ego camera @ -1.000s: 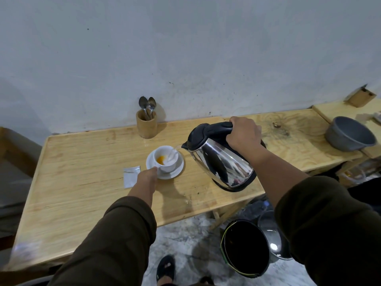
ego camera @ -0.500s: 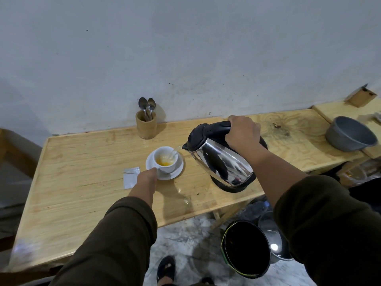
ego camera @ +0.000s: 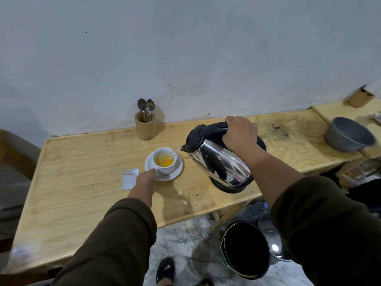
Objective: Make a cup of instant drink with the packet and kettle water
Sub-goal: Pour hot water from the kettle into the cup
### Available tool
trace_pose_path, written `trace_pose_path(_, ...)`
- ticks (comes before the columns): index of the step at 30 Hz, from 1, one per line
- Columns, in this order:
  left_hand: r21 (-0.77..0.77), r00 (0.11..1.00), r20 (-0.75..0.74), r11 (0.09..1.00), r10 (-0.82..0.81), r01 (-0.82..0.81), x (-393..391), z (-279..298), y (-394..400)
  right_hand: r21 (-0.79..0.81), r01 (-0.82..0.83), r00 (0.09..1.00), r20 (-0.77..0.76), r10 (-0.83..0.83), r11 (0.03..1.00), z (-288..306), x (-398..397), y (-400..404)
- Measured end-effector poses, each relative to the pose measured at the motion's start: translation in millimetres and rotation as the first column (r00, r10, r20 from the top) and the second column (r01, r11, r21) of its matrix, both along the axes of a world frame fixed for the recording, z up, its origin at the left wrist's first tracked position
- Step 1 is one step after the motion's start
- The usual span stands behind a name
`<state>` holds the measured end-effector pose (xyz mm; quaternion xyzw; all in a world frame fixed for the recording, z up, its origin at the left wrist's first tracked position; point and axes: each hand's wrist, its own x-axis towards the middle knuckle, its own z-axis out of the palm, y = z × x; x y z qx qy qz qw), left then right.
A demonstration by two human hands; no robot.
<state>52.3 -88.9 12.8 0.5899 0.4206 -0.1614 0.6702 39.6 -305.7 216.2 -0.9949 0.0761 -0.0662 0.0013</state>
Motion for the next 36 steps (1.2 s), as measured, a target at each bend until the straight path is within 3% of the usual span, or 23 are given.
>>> trace_pose_path(18, -0.013, 1.000, 0.008, 1.000, -0.028, 0.028, -7, 12, -4, 0.008, -0.004, 1.000, -0.011, 0.004, 1.000, -2, 0, 0)
trace_pose_path(23, -0.001, 1.000, -0.020, 1.000, -0.011, 0.011, -12, 7, -3, 0.181, 0.022, 0.999, 0.018, -0.026, 0.983, -5, -6, -16)
trace_pose_path(27, 0.144, 0.992, -0.046, 0.982, -0.115, 0.120, -19, 7, -19, 0.339, 0.070, 0.992, 0.078, -0.102, 0.938, -15, -14, -36)
trace_pose_path(31, 0.376, 0.930, -0.157, 0.850, -0.334, 0.369, -35, 7, -38, 0.476, 0.174, 0.965, 0.094, -0.247, 0.862, -26, -26, -54)
trace_pose_path(36, 0.589, 0.747, -0.289, 0.503, -0.599, 0.632, -61, 24, -68, 0.665, 0.289, 0.893, 0.071, -0.444, 0.689, -38, -45, -74)
